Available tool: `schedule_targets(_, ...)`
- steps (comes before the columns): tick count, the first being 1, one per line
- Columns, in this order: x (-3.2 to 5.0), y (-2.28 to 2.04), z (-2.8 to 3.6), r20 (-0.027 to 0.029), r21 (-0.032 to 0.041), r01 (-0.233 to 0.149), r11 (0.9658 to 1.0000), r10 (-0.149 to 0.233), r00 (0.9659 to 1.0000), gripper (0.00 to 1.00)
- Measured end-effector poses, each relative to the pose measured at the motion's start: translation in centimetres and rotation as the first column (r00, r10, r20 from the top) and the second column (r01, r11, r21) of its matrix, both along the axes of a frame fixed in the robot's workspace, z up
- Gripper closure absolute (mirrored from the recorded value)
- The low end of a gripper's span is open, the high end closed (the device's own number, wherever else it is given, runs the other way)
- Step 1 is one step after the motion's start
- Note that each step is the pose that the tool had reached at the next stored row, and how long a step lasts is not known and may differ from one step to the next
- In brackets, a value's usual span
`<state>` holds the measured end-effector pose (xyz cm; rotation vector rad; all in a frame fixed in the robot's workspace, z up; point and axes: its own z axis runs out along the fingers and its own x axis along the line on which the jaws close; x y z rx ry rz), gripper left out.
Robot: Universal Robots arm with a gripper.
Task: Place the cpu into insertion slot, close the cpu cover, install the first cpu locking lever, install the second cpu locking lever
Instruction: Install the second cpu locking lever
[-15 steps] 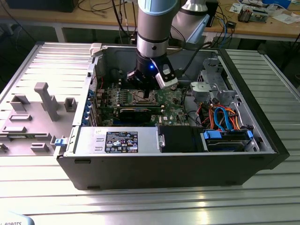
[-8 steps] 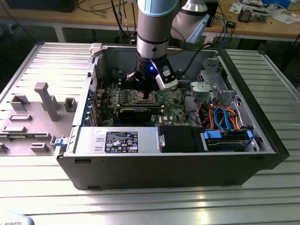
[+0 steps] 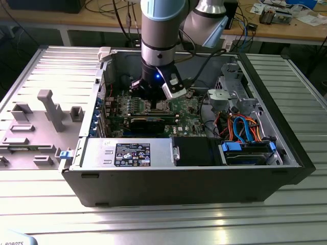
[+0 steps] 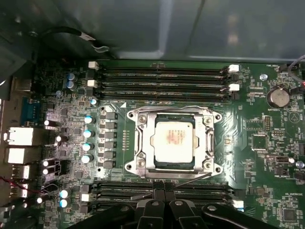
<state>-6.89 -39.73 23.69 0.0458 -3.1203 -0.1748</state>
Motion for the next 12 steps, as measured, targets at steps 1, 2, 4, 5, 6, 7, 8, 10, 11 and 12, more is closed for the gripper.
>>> schedule_targets(1,-0.02,-0.05,-0.07,-0.0002,0.0028,-0.003,1.0000,0.003,1.0000,0.89)
schedule_targets(2,-0.03,-0.14,-0.14,-0.0004,0.0058,-0.005,1.0000,0.005,1.0000,0.89)
schedule_targets(4,-0.04,-0.33,-0.21,-0.0005,0.0119,-0.009,0.9999,0.009,1.0000,0.89)
schedule_targets(5,-0.04,-0.44,-0.24,-0.0005,0.0153,-0.011,0.9998,0.011,0.9999,0.89)
schedule_targets(6,-0.04,-0.53,-0.25,-0.0004,0.0177,-0.013,0.9998,0.013,0.9999,0.89)
schedule_targets(7,-0.04,-0.60,-0.26,-0.0004,0.0193,-0.014,0.9997,0.014,0.9999,0.89)
schedule_targets(8,-0.06,-0.64,-0.27,-0.0003,0.0212,-0.015,0.9997,0.015,0.9999,0.89)
schedule_targets(10,-0.19,-0.71,-0.31,-0.0004,0.0245,-0.021,0.9995,0.021,0.9998,0.89)
schedule_targets(11,-0.28,-0.72,-0.35,-0.0002,0.0260,-0.024,0.9994,0.024,0.9997,0.89)
schedule_targets(12,-0.41,-0.72,-0.41,-0.0003,0.0273,-0.030,0.9992,0.030,0.9995,0.89)
